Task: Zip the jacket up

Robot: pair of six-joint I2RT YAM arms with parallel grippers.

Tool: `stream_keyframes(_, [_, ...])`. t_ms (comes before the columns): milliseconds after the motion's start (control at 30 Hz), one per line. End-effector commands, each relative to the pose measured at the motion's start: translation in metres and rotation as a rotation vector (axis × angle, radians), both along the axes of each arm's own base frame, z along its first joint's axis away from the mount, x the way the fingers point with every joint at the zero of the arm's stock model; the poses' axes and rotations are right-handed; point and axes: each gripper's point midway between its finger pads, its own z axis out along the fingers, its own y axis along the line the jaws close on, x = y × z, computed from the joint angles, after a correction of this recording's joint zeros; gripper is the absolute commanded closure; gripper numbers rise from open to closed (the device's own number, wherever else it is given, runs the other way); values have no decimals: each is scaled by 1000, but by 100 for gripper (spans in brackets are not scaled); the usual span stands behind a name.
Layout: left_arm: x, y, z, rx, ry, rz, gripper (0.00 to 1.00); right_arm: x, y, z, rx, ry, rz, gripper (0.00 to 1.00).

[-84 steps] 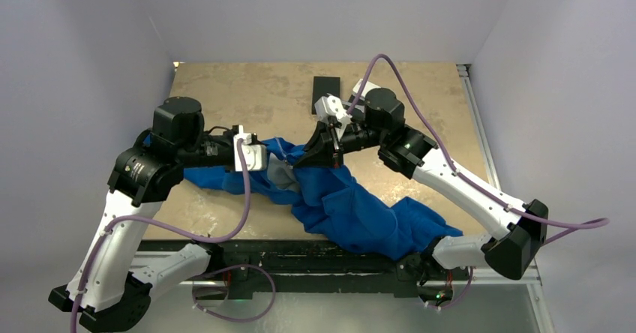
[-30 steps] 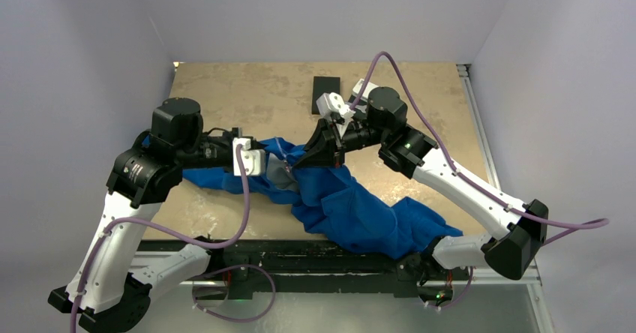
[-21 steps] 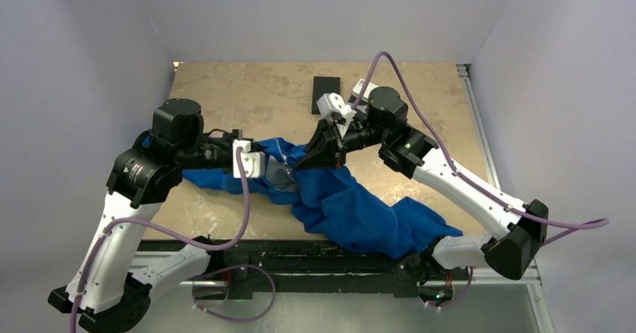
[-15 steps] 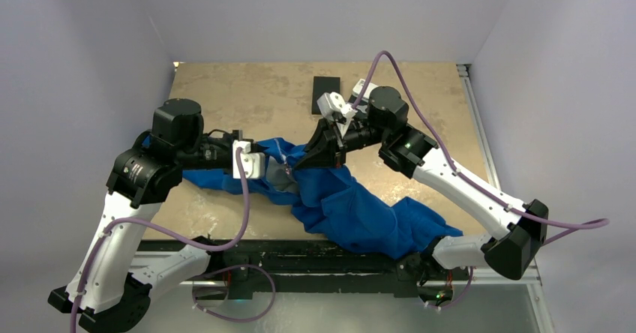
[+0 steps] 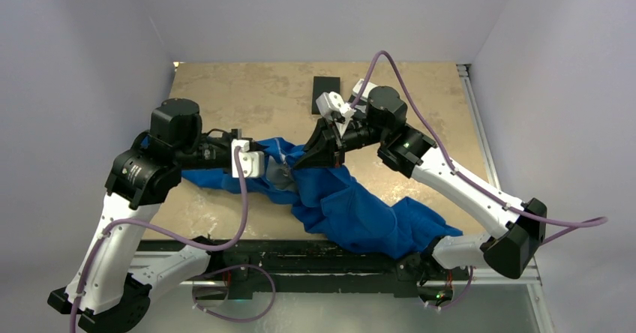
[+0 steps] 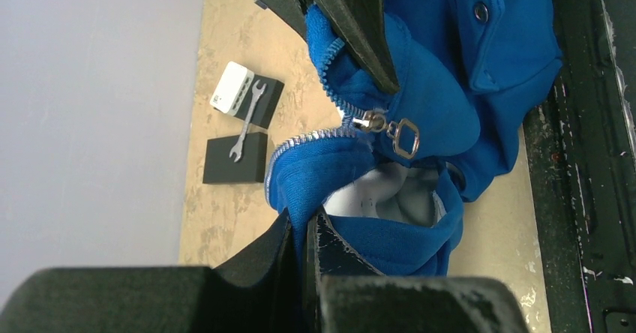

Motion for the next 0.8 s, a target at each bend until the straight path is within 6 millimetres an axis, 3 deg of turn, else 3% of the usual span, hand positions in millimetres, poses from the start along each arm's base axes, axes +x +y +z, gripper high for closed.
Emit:
stream_keyframes(0, [-2,-4,36,-79,-93,-12,100,-4,-6,19,50,-51,-7,100])
stream_keyframes(767, [-8,-3,30,-53,-88,-43,100,-2,-4,39,100,-72,-17,100])
